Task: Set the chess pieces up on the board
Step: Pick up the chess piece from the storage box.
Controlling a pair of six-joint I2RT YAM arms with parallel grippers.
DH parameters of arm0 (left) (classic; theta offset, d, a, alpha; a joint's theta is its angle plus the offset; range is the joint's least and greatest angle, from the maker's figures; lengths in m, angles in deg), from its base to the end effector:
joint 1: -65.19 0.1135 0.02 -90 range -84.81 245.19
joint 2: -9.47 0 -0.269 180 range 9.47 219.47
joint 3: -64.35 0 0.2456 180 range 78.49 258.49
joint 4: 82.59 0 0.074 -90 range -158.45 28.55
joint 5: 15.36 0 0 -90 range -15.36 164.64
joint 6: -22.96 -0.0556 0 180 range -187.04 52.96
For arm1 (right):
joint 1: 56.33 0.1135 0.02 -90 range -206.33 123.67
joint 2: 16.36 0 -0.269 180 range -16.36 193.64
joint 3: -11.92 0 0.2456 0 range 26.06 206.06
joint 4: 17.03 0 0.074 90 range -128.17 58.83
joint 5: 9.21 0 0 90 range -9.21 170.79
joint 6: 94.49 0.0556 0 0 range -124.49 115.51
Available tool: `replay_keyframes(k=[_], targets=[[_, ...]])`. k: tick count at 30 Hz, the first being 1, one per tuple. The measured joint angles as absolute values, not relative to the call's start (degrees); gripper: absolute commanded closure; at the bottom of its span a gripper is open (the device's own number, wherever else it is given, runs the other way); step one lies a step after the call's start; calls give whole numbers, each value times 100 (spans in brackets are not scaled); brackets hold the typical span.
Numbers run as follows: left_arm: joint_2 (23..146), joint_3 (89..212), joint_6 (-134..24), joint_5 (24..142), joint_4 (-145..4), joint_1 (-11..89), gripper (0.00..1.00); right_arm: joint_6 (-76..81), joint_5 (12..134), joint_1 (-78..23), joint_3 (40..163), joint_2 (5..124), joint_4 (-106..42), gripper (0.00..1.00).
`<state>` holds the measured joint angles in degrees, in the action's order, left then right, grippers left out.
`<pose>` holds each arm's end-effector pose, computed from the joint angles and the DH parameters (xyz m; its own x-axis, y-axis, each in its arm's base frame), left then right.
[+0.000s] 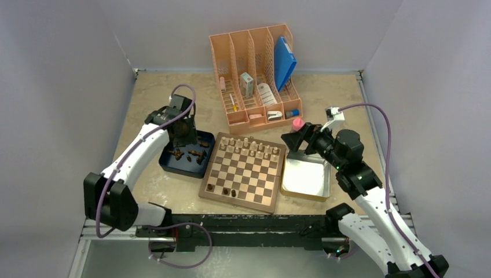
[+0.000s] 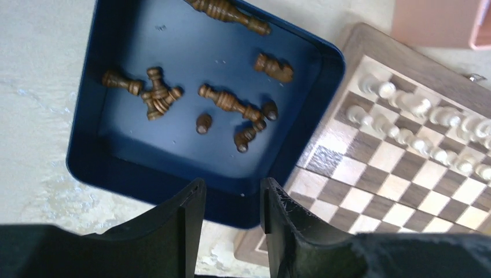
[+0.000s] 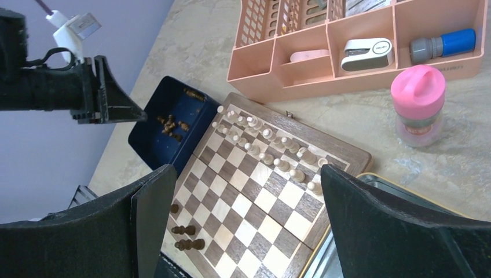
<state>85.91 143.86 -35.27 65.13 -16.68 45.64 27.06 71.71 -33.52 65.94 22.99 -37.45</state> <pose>0.2490 -0.0787 0.2735 -0.8492 -0.2495 -0.4655 -0.2213 0.9684 -0.1154 0.1605 0.0770 0.3333 -0.3547 0.4113 -0.8396 -0.4013 0.7441 0.5341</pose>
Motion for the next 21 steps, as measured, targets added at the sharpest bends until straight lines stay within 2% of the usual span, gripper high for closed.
replay_keyframes(k=[2,4,14,21], targets=[[8792,14386,-3661,6613,-1786,4785,70,2704,7155,-3352,6594,2299,-3741,3],[8991,14386,-3774,6720,-1869,4971,71,2704,7127,-3352,6594,2299,-3734,3],[9822,14294,-4220,7144,-2250,5711,70,2699,7079,-3352,6594,2358,-3728,3],[10254,14147,-4343,7448,-2407,5821,71,2701,7077,-3352,6594,2402,-3680,3]])
